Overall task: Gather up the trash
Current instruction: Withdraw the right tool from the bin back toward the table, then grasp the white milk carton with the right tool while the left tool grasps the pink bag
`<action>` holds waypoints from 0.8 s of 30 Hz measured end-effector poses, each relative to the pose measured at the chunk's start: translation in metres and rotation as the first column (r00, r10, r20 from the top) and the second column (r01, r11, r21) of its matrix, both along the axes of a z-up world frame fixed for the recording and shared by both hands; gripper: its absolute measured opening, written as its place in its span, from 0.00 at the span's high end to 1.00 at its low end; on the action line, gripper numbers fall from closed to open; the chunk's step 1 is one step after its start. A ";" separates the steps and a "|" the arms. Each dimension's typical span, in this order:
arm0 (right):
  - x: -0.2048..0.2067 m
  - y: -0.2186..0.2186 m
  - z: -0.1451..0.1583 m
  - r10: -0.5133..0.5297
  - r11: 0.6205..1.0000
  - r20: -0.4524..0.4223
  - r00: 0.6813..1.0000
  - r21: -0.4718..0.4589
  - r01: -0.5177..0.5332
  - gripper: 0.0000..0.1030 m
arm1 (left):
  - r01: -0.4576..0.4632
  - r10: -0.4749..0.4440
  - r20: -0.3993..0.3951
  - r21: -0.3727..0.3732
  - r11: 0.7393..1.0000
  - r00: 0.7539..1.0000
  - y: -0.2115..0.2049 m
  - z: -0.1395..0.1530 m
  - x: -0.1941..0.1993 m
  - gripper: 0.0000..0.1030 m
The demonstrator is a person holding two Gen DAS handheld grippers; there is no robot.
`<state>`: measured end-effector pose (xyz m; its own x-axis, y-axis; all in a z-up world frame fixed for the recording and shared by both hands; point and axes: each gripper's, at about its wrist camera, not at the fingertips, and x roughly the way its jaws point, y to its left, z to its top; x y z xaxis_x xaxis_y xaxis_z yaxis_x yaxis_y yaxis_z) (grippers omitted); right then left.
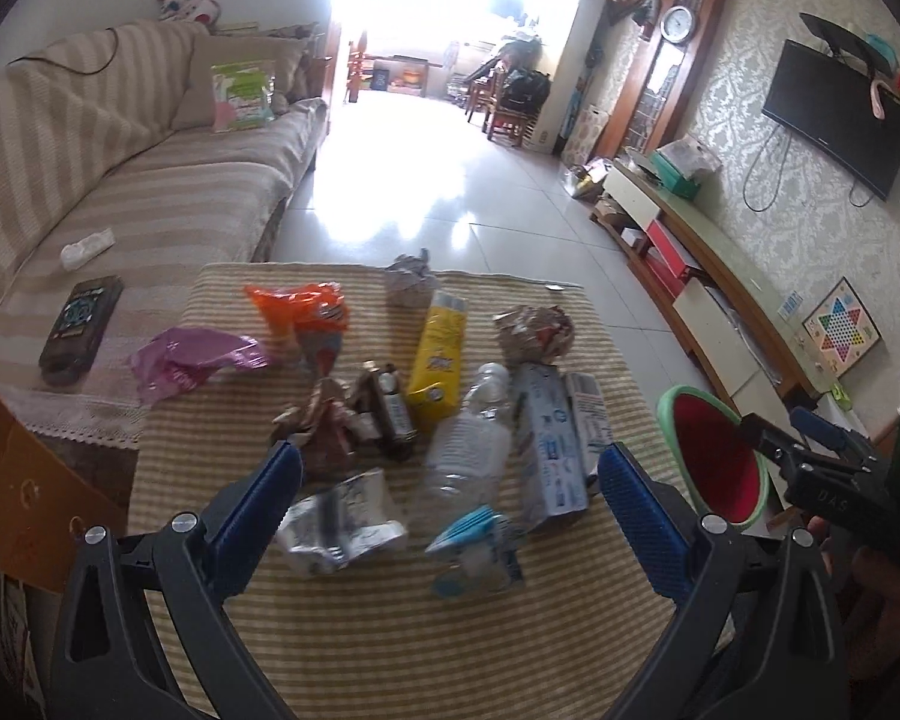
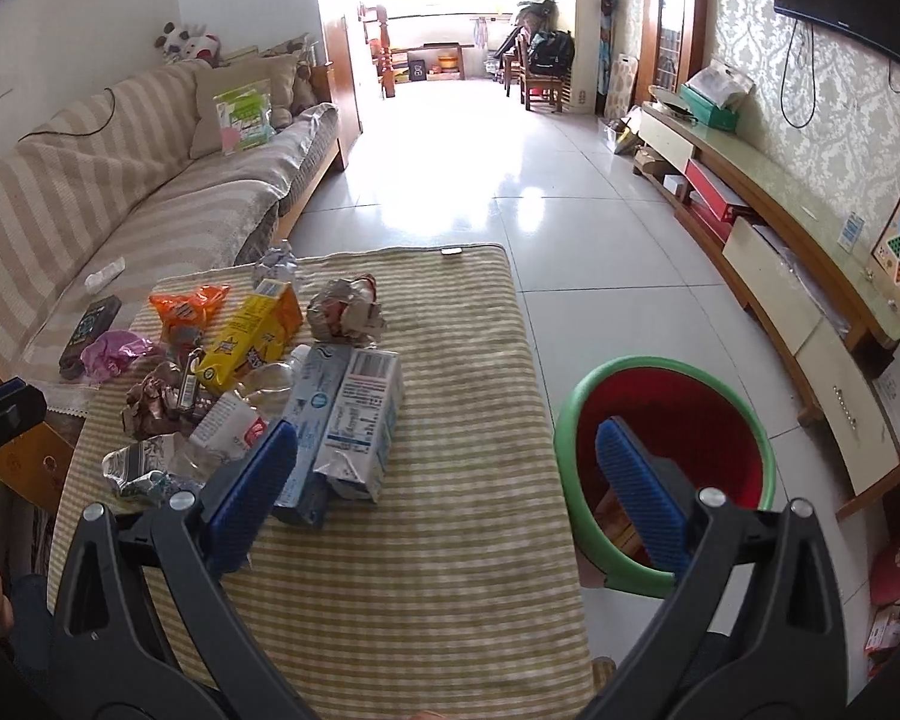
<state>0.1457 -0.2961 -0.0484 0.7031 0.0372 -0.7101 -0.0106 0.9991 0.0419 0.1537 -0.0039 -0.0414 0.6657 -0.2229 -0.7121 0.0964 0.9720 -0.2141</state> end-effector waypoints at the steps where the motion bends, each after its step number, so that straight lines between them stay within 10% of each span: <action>1: 0.001 0.008 0.000 0.016 1.000 0.009 1.000 -0.003 -0.016 0.04 | -0.016 0.016 -0.006 0.002 1.000 1.000 0.012 -0.005 -0.001 0.08; 12: 0.030 0.053 -0.028 0.075 0.997 -0.084 0.994 -0.002 -0.076 0.04 | -0.141 0.147 -0.027 0.157 0.978 0.989 0.107 -0.043 0.036 0.08; 24: 0.059 0.054 -0.066 0.058 0.998 -0.174 0.983 0.007 -0.058 0.04 | 0.056 0.035 -0.211 0.409 0.911 0.977 0.122 -0.099 0.144 0.08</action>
<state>0.2044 -0.2424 -0.1146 0.5650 0.0760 -0.8216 -0.0610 0.9969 0.0503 0.2980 0.1177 -0.1400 0.4912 0.1132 -0.8637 0.1046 0.9767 0.1875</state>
